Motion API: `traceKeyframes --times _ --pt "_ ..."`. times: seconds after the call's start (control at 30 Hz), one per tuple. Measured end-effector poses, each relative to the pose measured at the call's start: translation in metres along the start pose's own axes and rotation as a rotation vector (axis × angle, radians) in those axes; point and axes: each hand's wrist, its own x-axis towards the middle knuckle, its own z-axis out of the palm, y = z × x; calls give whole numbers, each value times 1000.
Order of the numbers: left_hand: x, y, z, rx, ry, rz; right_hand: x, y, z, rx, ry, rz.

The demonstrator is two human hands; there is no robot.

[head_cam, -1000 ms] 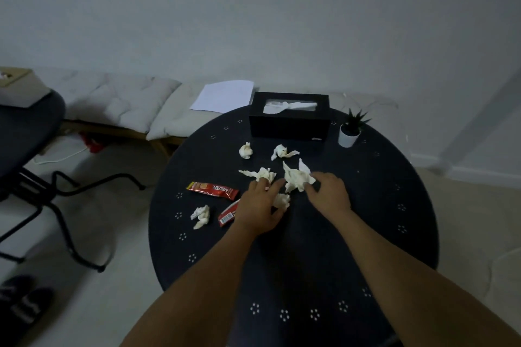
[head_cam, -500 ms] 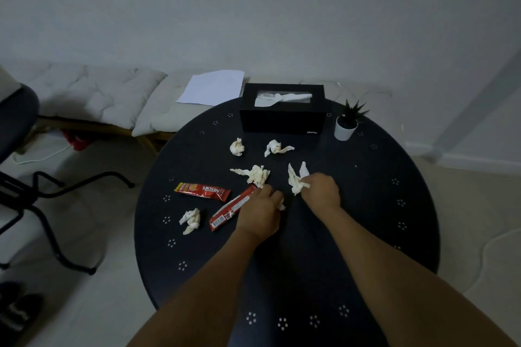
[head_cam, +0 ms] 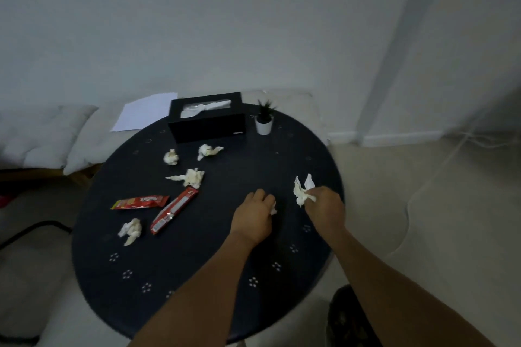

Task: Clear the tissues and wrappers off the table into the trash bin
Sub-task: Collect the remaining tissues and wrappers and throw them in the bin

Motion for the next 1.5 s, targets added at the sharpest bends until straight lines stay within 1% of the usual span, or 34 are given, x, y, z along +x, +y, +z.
traceKeyframes --times 0.1,0.13,0.17,0.3,0.4,0.47,0.57,0.7,0.87,0.97,1.1,1.27,1.4,1.5 --pt "-1 57 19 -1 -14 112 -24 56 -33 5 81 63" --pt "0 66 22 -10 -11 132 -28 66 -38 23 108 75" --pt "-5 94 34 -21 -33 179 -44 95 -52 27 137 131" --pt "-17 155 71 -88 -112 292 -83 168 -76 -33 157 310" --pt "-34 193 106 -147 -213 354 -118 222 -79 -33 152 432" --pt "-45 203 125 -167 -271 358 -139 245 -72 -15 135 481" --pt "-64 215 161 -126 -382 412 -171 275 -52 25 109 587" --pt "-75 219 200 -94 -475 412 -195 295 -22 97 128 672" --pt "-76 218 253 -84 -643 390 -201 328 20 146 115 750" --pt "-76 206 267 -35 -713 387 -202 338 36 167 77 783" --pt "-74 191 273 9 -744 389 -202 339 44 171 51 822" --pt "-68 191 253 -32 -687 392 -194 324 24 149 89 798" --pt "-64 200 217 -52 -579 411 -183 298 -6 114 123 714" --pt "-58 209 186 -21 -484 418 -171 277 -33 72 150 648"
